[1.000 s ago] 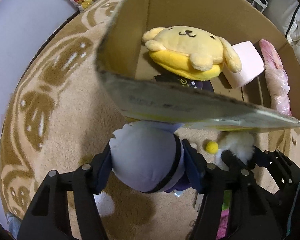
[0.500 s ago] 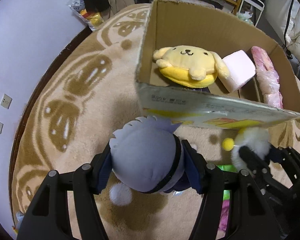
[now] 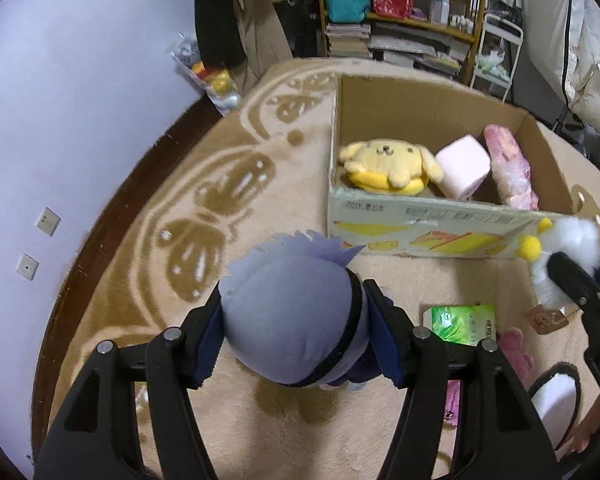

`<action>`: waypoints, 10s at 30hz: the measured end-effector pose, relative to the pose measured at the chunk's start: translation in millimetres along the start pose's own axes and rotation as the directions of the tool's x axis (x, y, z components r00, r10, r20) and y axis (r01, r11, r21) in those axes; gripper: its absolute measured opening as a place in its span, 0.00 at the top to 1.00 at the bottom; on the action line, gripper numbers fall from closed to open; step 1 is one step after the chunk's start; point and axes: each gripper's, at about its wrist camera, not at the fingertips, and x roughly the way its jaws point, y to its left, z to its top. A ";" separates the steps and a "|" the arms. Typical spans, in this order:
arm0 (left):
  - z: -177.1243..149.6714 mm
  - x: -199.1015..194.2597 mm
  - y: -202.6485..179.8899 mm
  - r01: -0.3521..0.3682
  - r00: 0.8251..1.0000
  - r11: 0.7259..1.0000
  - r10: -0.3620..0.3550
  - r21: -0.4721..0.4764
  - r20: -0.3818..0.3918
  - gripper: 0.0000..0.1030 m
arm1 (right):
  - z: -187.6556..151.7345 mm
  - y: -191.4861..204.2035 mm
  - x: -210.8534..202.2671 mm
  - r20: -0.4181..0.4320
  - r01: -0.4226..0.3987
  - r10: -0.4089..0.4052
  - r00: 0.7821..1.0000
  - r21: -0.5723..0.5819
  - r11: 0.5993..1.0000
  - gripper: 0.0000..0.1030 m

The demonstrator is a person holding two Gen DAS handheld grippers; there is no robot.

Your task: Organize soft objects

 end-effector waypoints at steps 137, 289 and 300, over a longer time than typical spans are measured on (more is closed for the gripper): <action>-2.3 1.8 -58.4 0.174 0.971 0.980 -0.154 0.096 -0.183 0.03 | -47.9 -10.8 14.8 -0.339 -0.031 0.064 0.939 0.102 0.994 0.01; 99.1 -30.0 -45.8 0.080 0.946 0.997 -0.083 0.022 0.313 0.02 | 57.2 -79.3 27.8 0.196 -0.041 0.008 0.981 0.163 0.986 0.10; 77.2 -65.1 -19.6 0.042 0.947 0.999 -0.038 -0.006 0.318 0.01 | 50.9 -66.6 -16.0 0.207 -0.018 -0.017 0.978 0.169 0.985 0.09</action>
